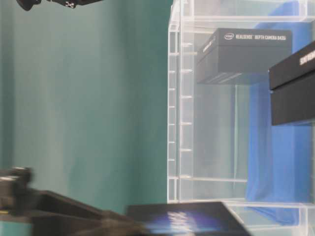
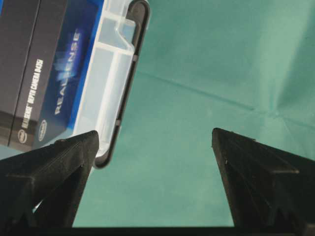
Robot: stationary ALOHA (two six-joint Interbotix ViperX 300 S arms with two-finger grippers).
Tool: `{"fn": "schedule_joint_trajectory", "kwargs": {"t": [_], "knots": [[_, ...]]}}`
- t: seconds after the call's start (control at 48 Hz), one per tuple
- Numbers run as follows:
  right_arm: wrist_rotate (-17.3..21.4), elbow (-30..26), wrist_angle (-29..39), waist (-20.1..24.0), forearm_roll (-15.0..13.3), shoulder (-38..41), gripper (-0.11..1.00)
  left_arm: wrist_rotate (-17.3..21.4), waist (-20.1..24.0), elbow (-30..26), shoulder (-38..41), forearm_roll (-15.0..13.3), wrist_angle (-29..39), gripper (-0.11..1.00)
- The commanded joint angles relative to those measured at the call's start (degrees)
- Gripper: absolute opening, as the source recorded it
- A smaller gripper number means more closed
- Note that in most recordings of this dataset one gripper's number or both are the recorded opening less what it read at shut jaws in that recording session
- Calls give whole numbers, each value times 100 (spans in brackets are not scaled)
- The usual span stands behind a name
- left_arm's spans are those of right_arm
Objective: Take out the box from the case.
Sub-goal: 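Carry the box pair forward and lower it onto the table left of center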
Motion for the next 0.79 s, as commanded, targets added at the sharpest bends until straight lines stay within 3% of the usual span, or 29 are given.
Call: {"fn": "schedule_joint_trajectory", "kwargs": {"t": [0.0, 0.354, 0.771], "knots": [[9, -44, -18, 9, -9, -44, 93, -9, -18, 176, -97, 35, -211, 61], [18, -35, 0, 18, -9, -53, 93, -422, -62, 1345, 35, 9, -1758, 61], [18, -44, 123, 18, 26, -53, 93, -492, -44, 1635, 316, 0, -1898, 61]]}}
